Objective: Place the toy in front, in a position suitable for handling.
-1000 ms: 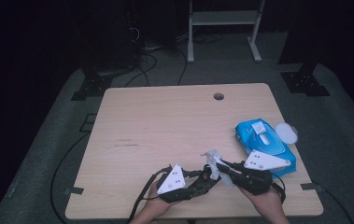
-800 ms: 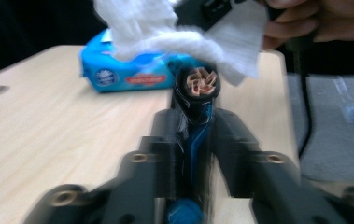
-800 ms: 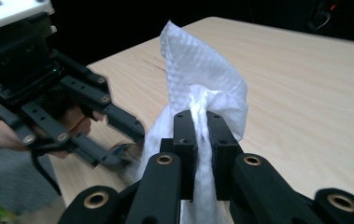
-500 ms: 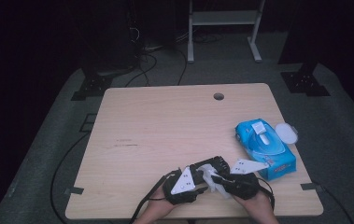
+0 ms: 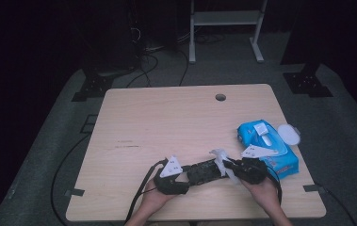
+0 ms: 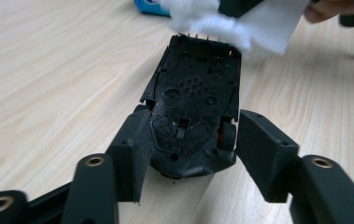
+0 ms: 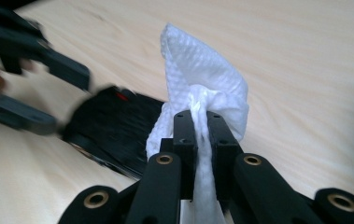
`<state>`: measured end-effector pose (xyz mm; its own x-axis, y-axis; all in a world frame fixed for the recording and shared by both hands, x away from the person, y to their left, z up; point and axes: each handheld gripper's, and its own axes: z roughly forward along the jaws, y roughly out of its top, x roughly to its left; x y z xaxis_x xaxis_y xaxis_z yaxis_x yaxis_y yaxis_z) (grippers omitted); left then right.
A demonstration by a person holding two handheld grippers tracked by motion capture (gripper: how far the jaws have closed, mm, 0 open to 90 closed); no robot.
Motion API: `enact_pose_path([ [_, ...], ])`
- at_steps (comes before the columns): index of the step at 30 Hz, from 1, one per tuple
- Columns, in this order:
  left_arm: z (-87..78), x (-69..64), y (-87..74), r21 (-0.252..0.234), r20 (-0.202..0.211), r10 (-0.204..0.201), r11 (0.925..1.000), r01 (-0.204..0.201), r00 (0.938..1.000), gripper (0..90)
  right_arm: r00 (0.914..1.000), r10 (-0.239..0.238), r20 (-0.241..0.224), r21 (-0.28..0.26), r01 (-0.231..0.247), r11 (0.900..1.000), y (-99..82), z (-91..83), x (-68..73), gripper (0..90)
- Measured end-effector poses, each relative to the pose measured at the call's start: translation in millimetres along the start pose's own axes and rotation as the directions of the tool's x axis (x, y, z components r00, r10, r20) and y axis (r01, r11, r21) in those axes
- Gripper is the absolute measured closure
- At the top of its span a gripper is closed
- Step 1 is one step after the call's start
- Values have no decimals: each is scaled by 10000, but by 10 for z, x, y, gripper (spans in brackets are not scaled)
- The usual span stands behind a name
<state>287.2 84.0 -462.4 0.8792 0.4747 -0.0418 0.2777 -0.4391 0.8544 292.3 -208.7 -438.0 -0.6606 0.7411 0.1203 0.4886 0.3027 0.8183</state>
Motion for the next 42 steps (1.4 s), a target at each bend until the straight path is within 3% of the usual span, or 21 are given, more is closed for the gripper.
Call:
enact_pose_path([
  [6, 24, 78, -44, 378, -4, -821, 9959, 820, 9966, 337, 9990, -327, 294, 1052, 294, 9940, -76, 120, 6, 839],
  [9, 27, 92, -57, 482, -1, -1082, 9930, 1081, 9941, 304, 9995, -246, 210, 1035, 223, 9944, -89, 107, 8, 839],
  [10, 33, 117, -61, 504, 121, -1420, 9887, 1413, 9898, 296, 9995, -277, 168, 1056, 258, 9941, -98, 97, 16, 839],
  [12, 46, 134, -66, 547, 232, -1720, 9838, 1706, 9848, 289, 9996, -251, 136, 1028, 235, 9944, -106, 93, 18, 839],
  [19, 151, 210, -97, 794, 825, -2982, 9531, 2919, 9509, 284, 9998, -217, -44, 1000, 220, 9947, -120, 83, 14, 841],
  [22, 214, 225, -103, 942, 1068, -3449, 9372, 3358, 9325, 279, 9998, -156, -94, 1001, 164, 9948, -128, 77, 18, 841],
  [23, 240, 228, -106, 935, 1219, -3656, 9298, 3561, 9227, 279, 9998, -156, -109, 1008, 166, 9948, -129, 74, 18, 841],
  [26, 268, 228, -89, 912, 1223, -3883, 9208, 3792, 9134, 273, 9997, -100, -200, 967, 119, 9952, -140, 70, 17, 842],
  [28, 269, 255, -96, 892, 1368, -4171, 9086, 4081, 8985, 279, 9997, -62, -216, 950, 82, 9954, -145, 68, 19, 842],
  [29, 271, 269, -105, 842, 1458, -4401, 8979, 4321, 8860, 290, 9997, -50, -220, 934, 70, 9956, -147, 68, 18, 843],
  [32, 280, 295, -127, 610, 1439, -4568, 8895, 4528, 8779, 345, 9996, 97, -278, 879, -72, 9961, -156, 68, 4, 845],
  [36, 278, 339, -140, 254, 1777, -4969, 8652, 5008, 8494, 371, 9996, 126, -266, 850, -103, 9963, -159, 64, -1, 848],
  [37, 272, 353, -139, 62, 1948, -5098, 8549, 5187, 8379, 381, 9995, 184, -269, 835, -161, 9964, -161, 60, -5, 848],
  [40, 277, 355, -118, -79, 1960, -4995, 8597, 5107, 8439, 403, 9990, 342, -292, 771, -319, 9965, -170, 44, -28, 849],
  [41, 295, 353, -117, -68, 1945, -5134, 8514, 5245, 8358, 400, 9989, 361, -289, 772, -338, 9964, -171, 42, -30, 849],
  [42, 314, 363, -125, -87, 1908, -5361, 8368, 5475, 8223, 395, 9988, 386, -286, 759, -363, 9965, -173, 42, -31, 849],
])
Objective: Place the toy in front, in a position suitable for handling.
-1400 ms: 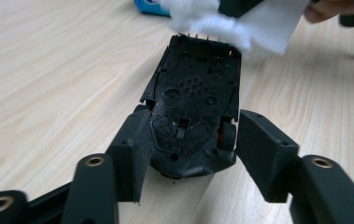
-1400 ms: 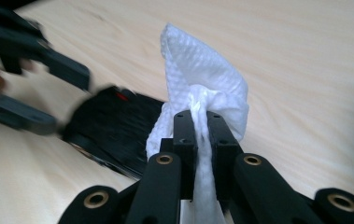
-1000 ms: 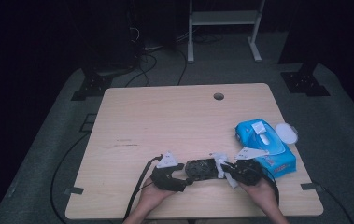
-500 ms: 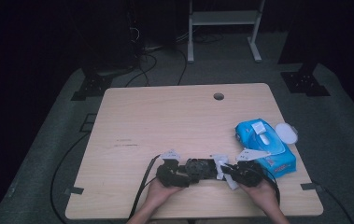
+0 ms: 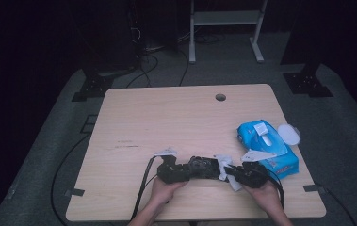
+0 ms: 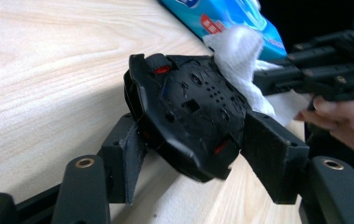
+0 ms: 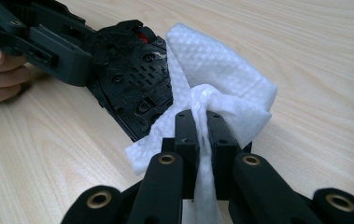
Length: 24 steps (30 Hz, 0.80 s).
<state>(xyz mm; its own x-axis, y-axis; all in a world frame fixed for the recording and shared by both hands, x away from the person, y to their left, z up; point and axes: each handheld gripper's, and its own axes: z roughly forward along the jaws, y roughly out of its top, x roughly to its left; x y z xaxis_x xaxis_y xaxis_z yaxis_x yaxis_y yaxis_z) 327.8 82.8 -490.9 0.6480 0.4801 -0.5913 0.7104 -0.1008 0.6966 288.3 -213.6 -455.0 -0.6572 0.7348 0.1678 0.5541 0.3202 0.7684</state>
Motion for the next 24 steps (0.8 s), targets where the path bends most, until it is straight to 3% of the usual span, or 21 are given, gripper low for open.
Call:
enact_pose_path([
  [4, 82, 27, 17, -133, -381, -600, 9981, 595, 9975, 368, 10000, -87, -14, 22, 87, 10000, -2, 13, 14, 851],
  [6, 101, 14, 36, -222, -654, -565, 9982, 552, 9963, 385, 10000, -90, -25, 38, 90, 10000, 0, 12, 15, 851],
  [7, 105, 19, 44, -344, -664, -750, 9968, 728, 9950, 394, 10000, -61, -37, 46, 61, 10000, -1, 10, 9, 851],
  [11, 121, 54, 81, -830, -515, -1387, 9875, 1341, 9890, 471, 10000, -22, -44, 15, 22, 10000, -3, 5, -2, 851],
  [17, 151, 62, 123, -1078, -220, -1492, 9834, 1460, 9886, 512, 9999, 119, -83, -37, -120, 9999, -12, -17, -27, 851],
  [19, 163, 87, 124, -1066, -101, -1768, 9788, 1747, 9842, 522, 9997, 200, -122, -88, -201, 9998, -18, -20, -35, 851],
  [24, 220, 102, 140, -1295, -187, -2003, 9720, 1962, 9796, 530, 9995, 262, -169, -135, -264, 9996, -17, -10, -46, 852],
])
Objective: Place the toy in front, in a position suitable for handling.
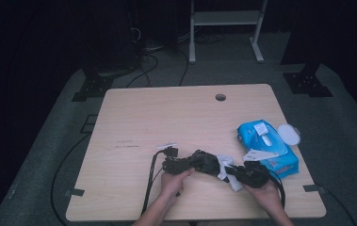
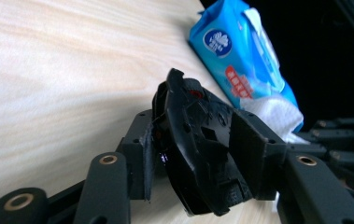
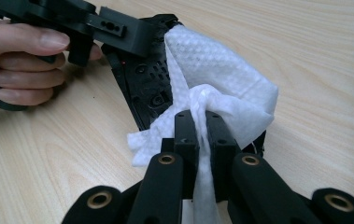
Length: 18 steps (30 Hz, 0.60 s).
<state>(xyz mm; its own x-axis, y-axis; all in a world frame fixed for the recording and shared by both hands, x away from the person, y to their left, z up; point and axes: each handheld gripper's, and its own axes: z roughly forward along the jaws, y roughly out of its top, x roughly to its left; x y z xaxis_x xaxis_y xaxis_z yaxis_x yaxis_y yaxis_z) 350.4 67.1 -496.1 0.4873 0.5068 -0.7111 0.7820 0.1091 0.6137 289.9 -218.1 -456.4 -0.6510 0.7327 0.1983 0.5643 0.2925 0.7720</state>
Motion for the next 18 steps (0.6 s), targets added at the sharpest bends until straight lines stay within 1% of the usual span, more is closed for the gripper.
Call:
enact_pose_path([
  [3, 3, -47, 34, -283, 202, 127, 9995, -122, 9997, 566, 10000, 80, -58, -80, -80, 9999, 3, -9, -6, 851],
  [4, -4, -63, 44, -316, 253, 246, 9992, -238, 9994, 581, 9999, 110, -71, -116, -111, 9999, 4, -14, -7, 852],
  [5, -13, -97, 55, -441, 350, 466, 9980, -451, 9983, 591, 9999, 129, -86, -158, -130, 9998, 4, -18, -8, 851],
  [6, -26, -127, 61, -510, 487, 587, 9971, -562, 9971, 607, 9998, 162, -154, -227, -165, 9996, 3, -32, -5, 851],
  [9, -53, -205, 72, -698, 676, 968, 9933, -921, 9930, 638, 9995, 135, -284, -375, -145, 9992, -2, -66, 2, 850],
  [11, -68, -240, 74, -761, 771, 1119, 9914, -1060, 9907, 654, 9991, 170, -380, -518, -190, 9985, -10, -82, 4, 849],
  [13, -87, -266, 77, -823, 916, 1184, 9904, -1110, 9887, 679, 9985, 247, -494, -671, -280, 9974, -12, -90, 4, 848],
  [14, -97, -289, 80, -814, 913, 1327, 9888, -1254, 9869, 688, 9977, 275, -618, -773, -322, 9965, -9, -95, 11, 848],
  [15, -104, -309, 82, -803, 919, 1468, 9869, -1396, 9849, 690, 9979, 213, -614, -802, -262, 9964, -3, -97, 20, 848],
  [18, -123, -355, 89, -729, 1003, 1721, 9835, -1653, 9800, 699, 9971, 204, -736, -981, -276, 9948, 19, -98, 56, 847],
])
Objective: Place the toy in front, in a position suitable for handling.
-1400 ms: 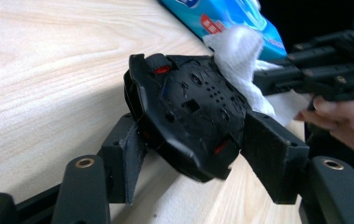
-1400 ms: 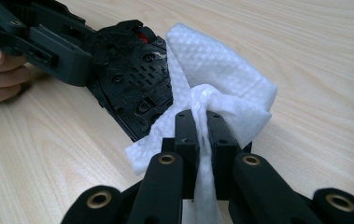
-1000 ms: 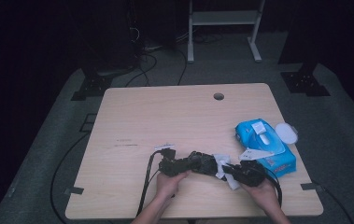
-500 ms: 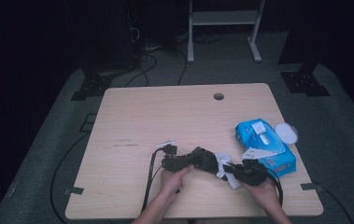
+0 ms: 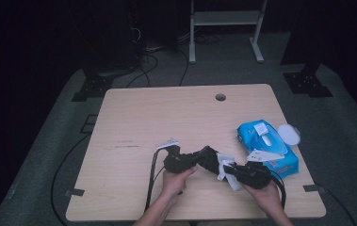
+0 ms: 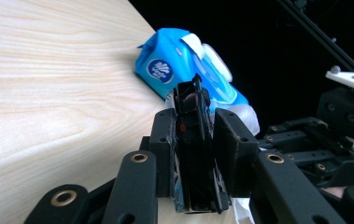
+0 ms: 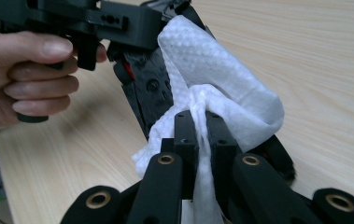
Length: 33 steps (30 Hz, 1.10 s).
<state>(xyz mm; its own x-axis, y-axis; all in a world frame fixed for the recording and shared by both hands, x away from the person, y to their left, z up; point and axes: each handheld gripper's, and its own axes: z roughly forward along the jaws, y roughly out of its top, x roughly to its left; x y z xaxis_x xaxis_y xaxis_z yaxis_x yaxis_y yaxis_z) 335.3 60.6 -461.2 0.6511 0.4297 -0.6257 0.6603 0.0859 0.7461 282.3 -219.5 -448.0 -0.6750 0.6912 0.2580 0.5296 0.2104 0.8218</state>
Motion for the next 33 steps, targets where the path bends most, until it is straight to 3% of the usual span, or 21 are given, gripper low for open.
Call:
enact_pose_path([
  [5, -27, -97, 20, 168, 138, 472, 9987, -475, 9988, 713, 9996, -50, -270, -232, 44, 9997, 38, 1, 64, 847],
  [9, -92, -220, 43, 520, 144, 1262, 9906, -1268, 9919, 716, 9981, -154, -591, -535, 122, 9985, 86, -14, 156, 847],
  [16, -201, -297, 58, 794, 131, 1811, 9802, -1816, 9834, 717, 9952, -350, -918, -840, 273, 9961, 146, -22, 267, 847],
  [24, -352, -402, 110, 1053, -81, 2590, 9607, -2567, 9659, 717, 9935, -512, -1018, -1206, 388, 9919, 195, -58, 343, 846],
  [28, -397, -474, 128, 1201, -247, 3181, 9421, -3131, 9477, 718, 9938, -557, -963, -1288, 430, 9907, 199, -86, 344, 846],
  [29, -408, -512, 132, 1322, -318, 3496, 9301, -3428, 9363, 717, 9939, -557, -957, -1293, 431, 9907, 198, -89, 348, 846],
  [30, -408, -512, 132, 1322, -318, 3496, 9301, -3428, 9363, 717, 9939, -557, -957, -1293, 431, 9907, 198, -89, 348, 846],
  [31, -407, -570, 132, 1475, -390, 3927, 9117, -3834, 9188, 717, 9930, -642, -992, -1250, 515, 9908, 189, -94, 370, 846],
  [32, -401, -594, 131, 1504, -405, 4049, 9063, -3950, 9135, 717, 9927, -688, -993, -1225, 564, 9909, 185, -95, 377, 846],
  [33, -393, -625, 132, 1577, -411, 4268, 8956, -4159, 9034, 717, 9924, -717, -998, -1210, 594, 9909, 182, -97, 384, 846],
])
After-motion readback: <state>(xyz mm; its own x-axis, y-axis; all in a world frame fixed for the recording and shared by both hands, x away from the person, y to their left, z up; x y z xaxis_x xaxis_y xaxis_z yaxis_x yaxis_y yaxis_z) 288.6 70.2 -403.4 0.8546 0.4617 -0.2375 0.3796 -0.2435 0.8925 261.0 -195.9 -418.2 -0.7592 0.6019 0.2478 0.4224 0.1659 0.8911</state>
